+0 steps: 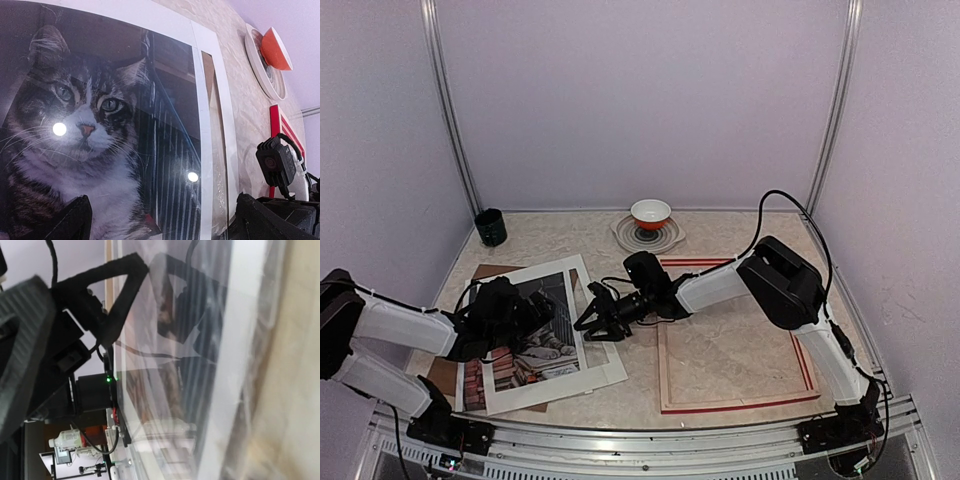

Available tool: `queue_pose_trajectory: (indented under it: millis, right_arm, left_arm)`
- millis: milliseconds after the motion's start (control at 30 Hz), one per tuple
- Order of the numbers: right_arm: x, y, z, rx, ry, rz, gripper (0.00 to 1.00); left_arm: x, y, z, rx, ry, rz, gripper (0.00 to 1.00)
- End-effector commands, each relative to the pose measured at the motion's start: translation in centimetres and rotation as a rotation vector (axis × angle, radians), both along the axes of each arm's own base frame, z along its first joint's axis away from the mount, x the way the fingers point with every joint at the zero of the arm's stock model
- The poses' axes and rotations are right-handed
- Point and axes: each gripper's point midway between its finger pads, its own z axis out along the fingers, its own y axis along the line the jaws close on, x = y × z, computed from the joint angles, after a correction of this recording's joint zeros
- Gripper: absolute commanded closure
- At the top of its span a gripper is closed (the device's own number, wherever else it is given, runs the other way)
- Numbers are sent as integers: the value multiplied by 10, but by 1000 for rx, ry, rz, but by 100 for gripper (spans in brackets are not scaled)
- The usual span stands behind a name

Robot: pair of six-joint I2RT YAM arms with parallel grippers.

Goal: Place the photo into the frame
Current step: Pick up the glass panel from the mat board.

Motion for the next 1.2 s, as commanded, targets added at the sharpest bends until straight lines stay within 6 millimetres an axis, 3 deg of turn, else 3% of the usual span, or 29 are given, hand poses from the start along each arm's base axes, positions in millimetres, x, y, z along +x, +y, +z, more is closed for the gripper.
queue_pose_trajectory:
  millis: [0,367,533,900,1167]
  right_arm:
    - [4,0,-10,-15,13,-13,51]
    - [3,-2,-1,12,24,-10,89]
    - [5,-6,11,39,25,-17,97]
    - [15,-20,59,76,-77,-50,100]
    - [16,-56,75,32,-162,-93,100]
  left_arm:
    - [-11,-9,-17,-16,63,-40,1]
    - [-9,-1,-6,9,35,-13,1]
    - [-7,6,12,27,-6,10,1]
    - [-5,18,78,-1,-150,50,1]
    - [-6,18,80,2,-152,43,1]
